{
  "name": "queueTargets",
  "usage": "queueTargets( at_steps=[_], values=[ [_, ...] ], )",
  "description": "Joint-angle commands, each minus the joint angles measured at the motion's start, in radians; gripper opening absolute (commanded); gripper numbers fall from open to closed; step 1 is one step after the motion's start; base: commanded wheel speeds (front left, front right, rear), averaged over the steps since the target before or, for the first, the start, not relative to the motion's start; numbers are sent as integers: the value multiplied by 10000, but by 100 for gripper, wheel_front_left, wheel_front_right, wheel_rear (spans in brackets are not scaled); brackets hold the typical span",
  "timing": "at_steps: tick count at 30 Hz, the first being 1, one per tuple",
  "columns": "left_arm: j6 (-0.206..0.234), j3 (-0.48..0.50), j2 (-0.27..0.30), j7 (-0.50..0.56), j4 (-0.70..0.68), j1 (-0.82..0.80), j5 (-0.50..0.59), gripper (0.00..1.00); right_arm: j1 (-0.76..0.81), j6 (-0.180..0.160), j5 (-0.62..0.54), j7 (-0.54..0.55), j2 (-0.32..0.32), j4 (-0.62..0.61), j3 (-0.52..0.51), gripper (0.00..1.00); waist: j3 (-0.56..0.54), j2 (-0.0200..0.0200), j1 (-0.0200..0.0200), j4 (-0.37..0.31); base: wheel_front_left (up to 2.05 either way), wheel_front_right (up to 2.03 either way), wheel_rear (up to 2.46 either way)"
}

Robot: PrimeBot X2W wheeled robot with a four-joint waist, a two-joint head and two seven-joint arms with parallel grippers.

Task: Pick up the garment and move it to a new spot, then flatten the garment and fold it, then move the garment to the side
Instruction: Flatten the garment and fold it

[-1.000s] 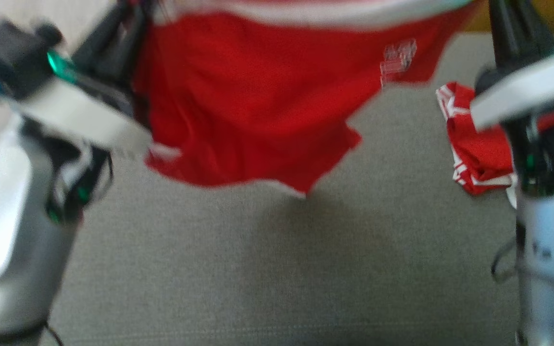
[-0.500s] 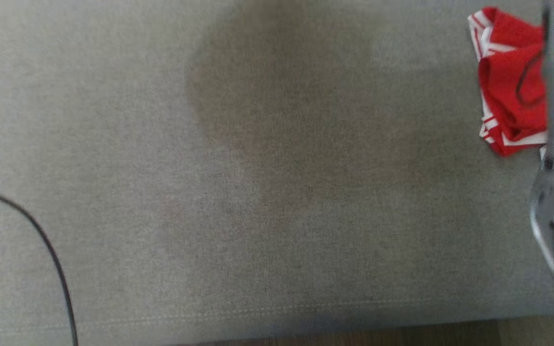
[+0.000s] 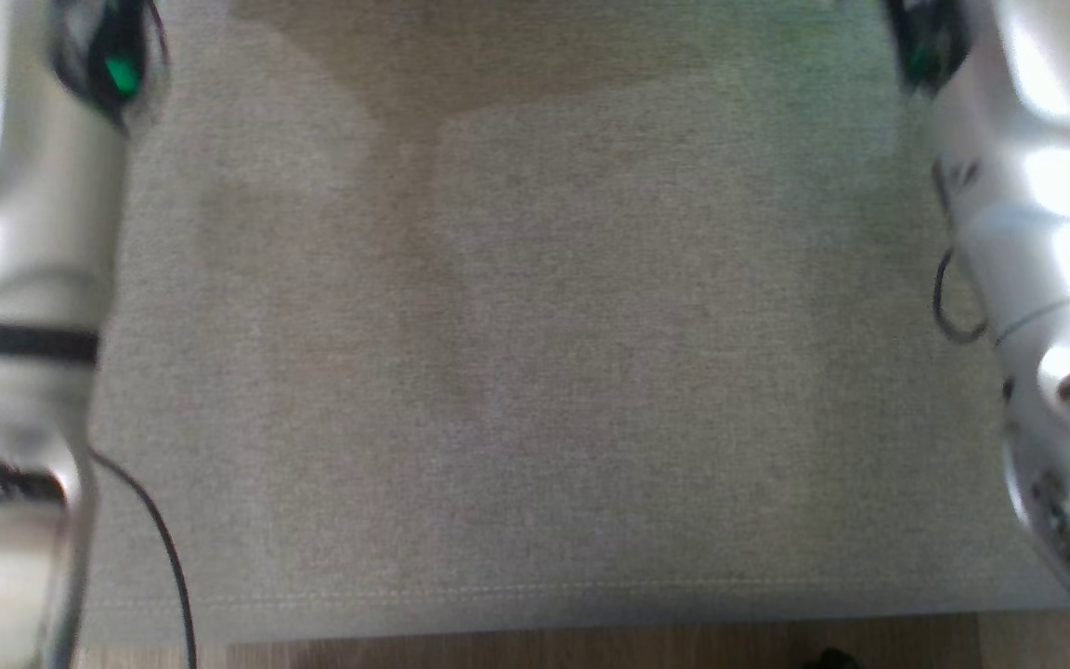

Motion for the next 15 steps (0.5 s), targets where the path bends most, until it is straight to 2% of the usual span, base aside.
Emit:
queueTargets(
  at_steps=[1,9,15],
  values=[
    [16,175,468,-50,-445,7,-154,0,-15,63,171,-72,155,-186,235,0,-30,1,-1,77,0,0,0],
    [15,-616,712,-52,-1456,2590,-213,0,846,63,642,348,134,700,1511,0,-792,1,-1,243,0,0,0],
    [15,-1312,1006,-52,-2125,4315,29,0,1724,63,1251,843,-317,736,2728,0,-1610,1,-1,182,0,0,0]
  ],
)
